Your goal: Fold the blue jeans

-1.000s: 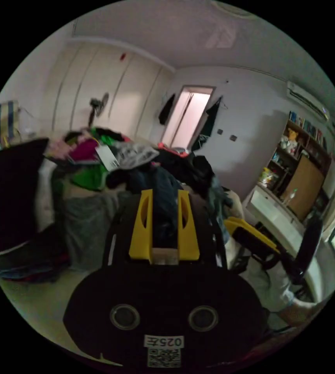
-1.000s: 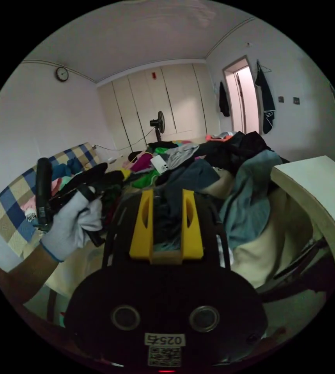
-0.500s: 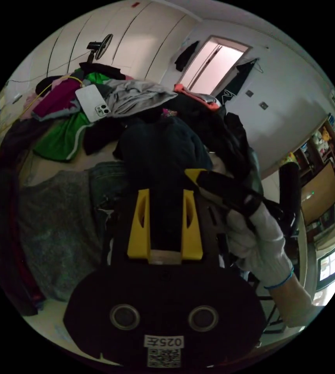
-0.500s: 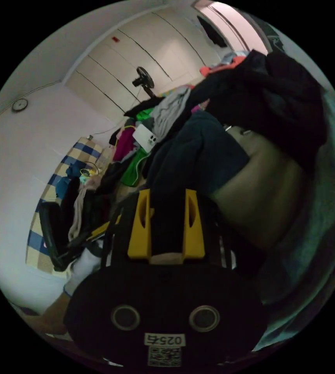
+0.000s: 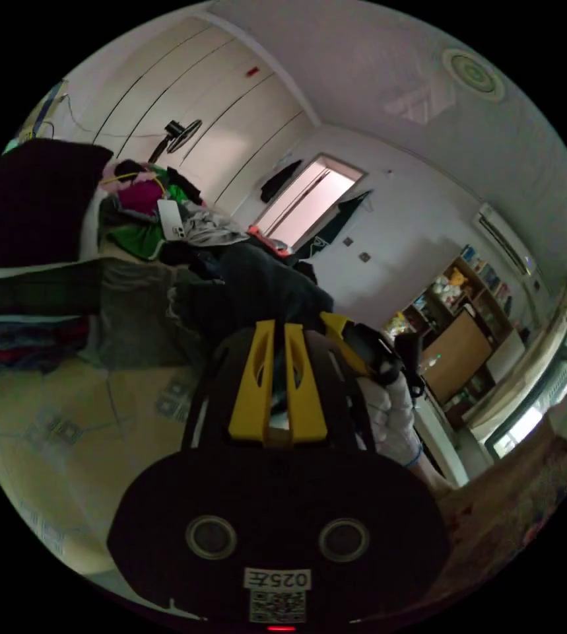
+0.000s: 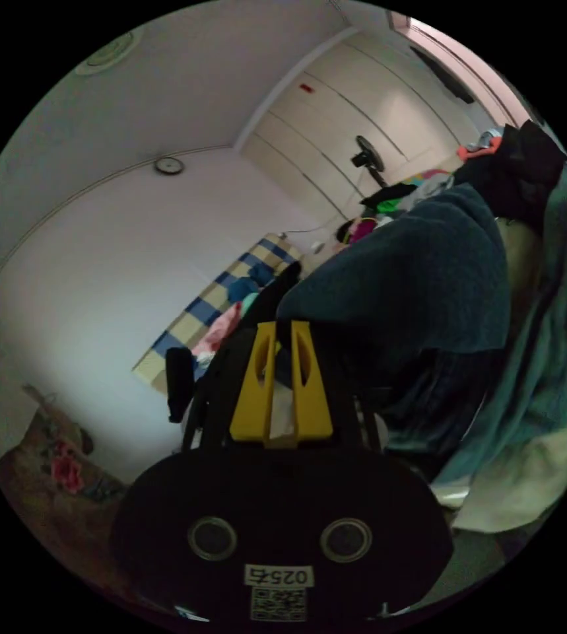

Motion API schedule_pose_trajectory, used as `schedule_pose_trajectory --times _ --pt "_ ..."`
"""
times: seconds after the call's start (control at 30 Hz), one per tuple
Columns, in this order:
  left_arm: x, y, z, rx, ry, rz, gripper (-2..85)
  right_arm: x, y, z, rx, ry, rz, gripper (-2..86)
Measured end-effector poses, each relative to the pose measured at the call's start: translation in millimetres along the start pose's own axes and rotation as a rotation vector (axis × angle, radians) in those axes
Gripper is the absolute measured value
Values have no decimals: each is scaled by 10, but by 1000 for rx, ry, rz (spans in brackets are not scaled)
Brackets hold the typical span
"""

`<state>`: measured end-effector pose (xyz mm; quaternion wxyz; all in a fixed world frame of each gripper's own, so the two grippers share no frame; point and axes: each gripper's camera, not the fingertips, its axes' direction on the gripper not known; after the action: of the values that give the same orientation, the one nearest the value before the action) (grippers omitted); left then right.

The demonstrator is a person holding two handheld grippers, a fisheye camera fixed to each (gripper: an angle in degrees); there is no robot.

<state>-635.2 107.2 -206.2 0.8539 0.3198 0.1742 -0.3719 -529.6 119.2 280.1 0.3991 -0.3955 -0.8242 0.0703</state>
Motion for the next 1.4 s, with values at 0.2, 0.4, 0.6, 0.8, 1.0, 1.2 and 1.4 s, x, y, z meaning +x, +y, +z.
schedule_pose_trajectory --times 0.2,0.4,0.6,0.8,1.0,1.2,1.4 --pt "-449 896 -777 -59 -186 43 -9 -653 993 195 -165 248 -146 52" --pt "-1067 994 -1179 113 -237 74 70 -1039 1470 40 -49 343 -235 129" --pt "-1328 339 -1297 32 -188 225 161 -1073 1448 -458 161 609 -205 230" --pt "-1855 -448 -572 -215 -200 285 160 -407 1204 -380 101 587 -105 256" --pt "-2525 -425 -290 -283 -171 256 128 -279 1202 -17 104 525 14 207" --pt "-2501 -78 -1163 -252 -65 224 73 -969 1527 -69 120 487 111 48" --pt "-2499 269 -2481 -183 127 138 46 -1534 2114 -406 210 153 90 39"
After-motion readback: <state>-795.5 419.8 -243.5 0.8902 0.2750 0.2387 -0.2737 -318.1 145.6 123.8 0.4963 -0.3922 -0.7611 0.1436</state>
